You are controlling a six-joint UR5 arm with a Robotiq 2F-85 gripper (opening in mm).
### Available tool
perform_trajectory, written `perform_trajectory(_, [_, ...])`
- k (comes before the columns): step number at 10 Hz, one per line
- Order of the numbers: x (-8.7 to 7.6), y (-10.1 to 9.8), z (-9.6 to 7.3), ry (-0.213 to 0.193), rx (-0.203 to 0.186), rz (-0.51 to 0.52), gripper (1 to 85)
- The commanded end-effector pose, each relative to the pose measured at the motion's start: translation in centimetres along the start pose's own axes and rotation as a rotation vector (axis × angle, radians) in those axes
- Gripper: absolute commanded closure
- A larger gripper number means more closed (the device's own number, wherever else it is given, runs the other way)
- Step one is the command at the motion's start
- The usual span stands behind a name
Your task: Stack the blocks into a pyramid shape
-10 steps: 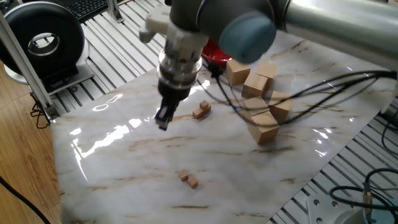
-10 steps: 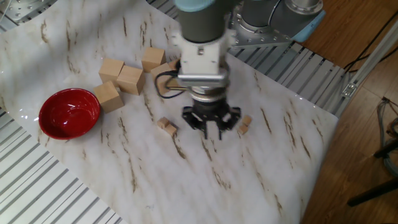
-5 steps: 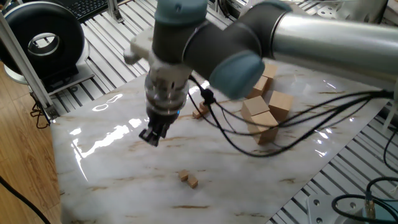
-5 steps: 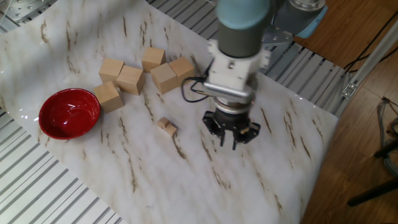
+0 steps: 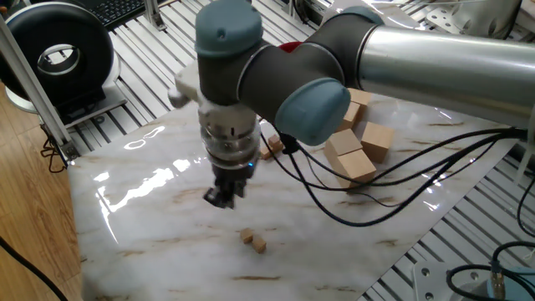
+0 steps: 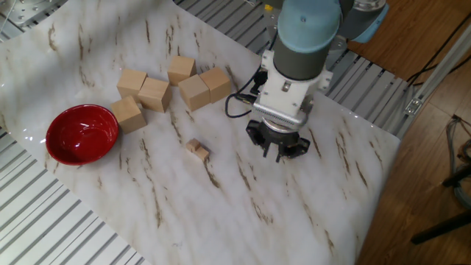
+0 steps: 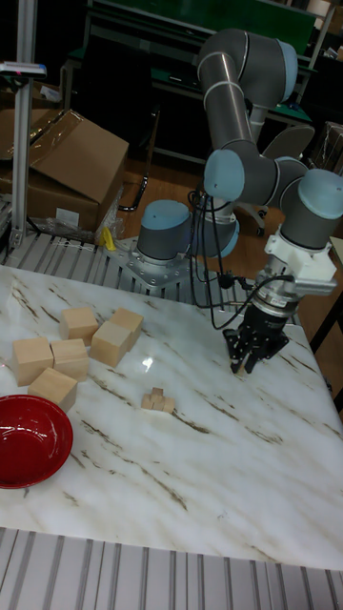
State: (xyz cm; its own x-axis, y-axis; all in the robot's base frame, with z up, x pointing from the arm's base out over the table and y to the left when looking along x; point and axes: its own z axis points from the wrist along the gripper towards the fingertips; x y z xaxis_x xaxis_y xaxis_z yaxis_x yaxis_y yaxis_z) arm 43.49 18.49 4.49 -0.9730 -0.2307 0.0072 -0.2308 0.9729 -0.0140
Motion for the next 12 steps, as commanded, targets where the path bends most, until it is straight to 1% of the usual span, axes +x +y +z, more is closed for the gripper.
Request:
perform_trajectory(1, [1.5,-0.6,1.1,0.024,0.008,0.013,53.7])
perform_trajectory(2, [1.3,-0.9,1.2,0.009,0.023,-0.012,53.3])
perform_trajectory(3, [1.3,-2.1,1.2,0.012,0.07,-0.068,51.7])
perform_trajectory(4, [1.4,-3.1,1.1,0.021,0.104,-0.132,51.3])
perform_trajectory(5, [1.4,-3.0,1.1,0.023,0.101,-0.159,51.3])
perform_trajectory(6, [1.4,-3.1,1.1,0.024,0.104,-0.217,51.0])
perform_trajectory(7, [0.9,-2.9,1.1,0.006,0.099,-0.28,50.0])
perform_trajectory(9, [1.1,-3.6,1.0,0.024,0.127,-0.363,50.3])
perform_trajectory(10, [0.3,-0.8,1.2,-0.024,0.022,-0.322,51.0])
perform_trajectory(11, [-0.5,2.2,1.1,-0.073,-0.089,-0.269,51.0])
perform_trajectory(12, [-0.8,2.6,1.0,-0.085,-0.102,-0.278,51.0])
